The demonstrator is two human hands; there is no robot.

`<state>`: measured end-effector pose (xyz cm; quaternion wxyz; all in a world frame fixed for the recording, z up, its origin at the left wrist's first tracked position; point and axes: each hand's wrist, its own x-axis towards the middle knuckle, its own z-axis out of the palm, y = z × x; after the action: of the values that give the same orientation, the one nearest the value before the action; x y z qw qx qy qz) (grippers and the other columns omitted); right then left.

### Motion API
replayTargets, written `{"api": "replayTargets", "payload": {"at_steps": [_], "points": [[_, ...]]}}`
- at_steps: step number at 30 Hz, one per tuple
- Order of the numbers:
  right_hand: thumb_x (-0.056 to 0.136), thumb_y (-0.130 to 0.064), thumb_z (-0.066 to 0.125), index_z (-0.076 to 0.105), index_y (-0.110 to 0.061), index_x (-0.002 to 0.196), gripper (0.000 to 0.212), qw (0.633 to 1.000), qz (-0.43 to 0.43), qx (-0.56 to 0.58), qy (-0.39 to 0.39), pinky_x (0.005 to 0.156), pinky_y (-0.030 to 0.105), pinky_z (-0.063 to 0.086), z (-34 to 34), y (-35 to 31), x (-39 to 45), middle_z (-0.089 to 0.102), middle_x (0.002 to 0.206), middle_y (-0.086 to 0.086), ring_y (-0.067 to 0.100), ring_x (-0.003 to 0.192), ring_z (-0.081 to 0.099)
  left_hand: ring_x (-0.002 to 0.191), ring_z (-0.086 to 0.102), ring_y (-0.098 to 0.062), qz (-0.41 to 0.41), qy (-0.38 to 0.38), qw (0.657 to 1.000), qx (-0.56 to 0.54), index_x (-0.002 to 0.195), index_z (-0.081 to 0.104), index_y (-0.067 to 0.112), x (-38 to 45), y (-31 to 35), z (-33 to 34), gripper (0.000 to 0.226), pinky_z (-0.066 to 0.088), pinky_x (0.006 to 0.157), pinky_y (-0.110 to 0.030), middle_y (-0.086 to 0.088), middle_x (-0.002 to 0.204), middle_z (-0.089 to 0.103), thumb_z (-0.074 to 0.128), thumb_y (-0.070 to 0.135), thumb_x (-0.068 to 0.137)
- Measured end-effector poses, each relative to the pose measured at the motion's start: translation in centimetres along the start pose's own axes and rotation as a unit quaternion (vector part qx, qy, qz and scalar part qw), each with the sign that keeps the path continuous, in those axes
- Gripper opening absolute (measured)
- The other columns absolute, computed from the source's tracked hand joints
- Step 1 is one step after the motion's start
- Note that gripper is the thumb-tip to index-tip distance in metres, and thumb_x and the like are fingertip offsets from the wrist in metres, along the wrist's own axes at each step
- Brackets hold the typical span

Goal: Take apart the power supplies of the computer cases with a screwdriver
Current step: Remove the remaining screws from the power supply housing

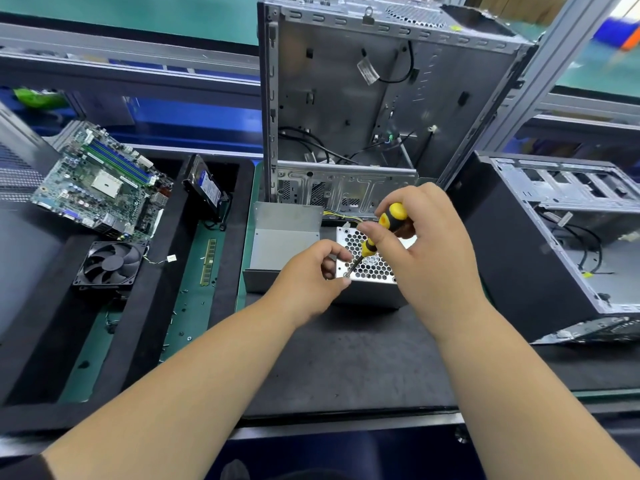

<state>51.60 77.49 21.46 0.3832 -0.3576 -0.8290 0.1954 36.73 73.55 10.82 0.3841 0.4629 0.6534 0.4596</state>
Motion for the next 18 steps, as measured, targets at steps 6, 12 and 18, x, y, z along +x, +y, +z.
{"api": "replayTargets", "payload": {"at_steps": [6,12,18], "points": [[0.084,-0.019,0.078,0.058,-0.028,0.114,0.036,0.998,0.038,0.041,-0.011,0.082,0.029,0.051,-0.5,0.1,-0.2,0.055,0.092,-0.016,0.009,0.088,0.059,0.062,0.046,0.002,0.01,0.001,1.0,0.005,0.097,0.062,0.035,0.1,0.1,-0.2,0.03,0.041,0.062,-0.009,0.011,0.073,0.048,0.074,0.012,0.083],[0.089,-0.002,0.065,0.059,-0.023,0.111,0.031,0.997,0.011,0.049,-0.058,0.086,0.037,0.053,-1.0,-0.1,0.1,0.061,0.096,-0.012,0.013,0.092,0.065,0.061,0.045,0.003,0.007,-0.002,1.0,0.007,0.098,0.062,0.034,0.3,0.2,-0.2,0.03,0.04,0.059,-0.006,0.01,0.075,0.049,0.073,0.011,0.084],[0.087,-0.013,0.064,0.061,-0.016,0.103,0.017,0.998,-0.035,0.012,-0.055,0.082,0.037,0.048,-0.4,0.0,0.4,0.057,0.093,-0.004,0.013,0.091,0.055,0.062,0.045,0.001,0.006,-0.005,1.0,0.006,0.096,0.061,0.034,0.4,0.3,-0.2,0.029,0.04,0.061,-0.008,0.007,0.077,0.05,0.073,0.01,0.084]]}}
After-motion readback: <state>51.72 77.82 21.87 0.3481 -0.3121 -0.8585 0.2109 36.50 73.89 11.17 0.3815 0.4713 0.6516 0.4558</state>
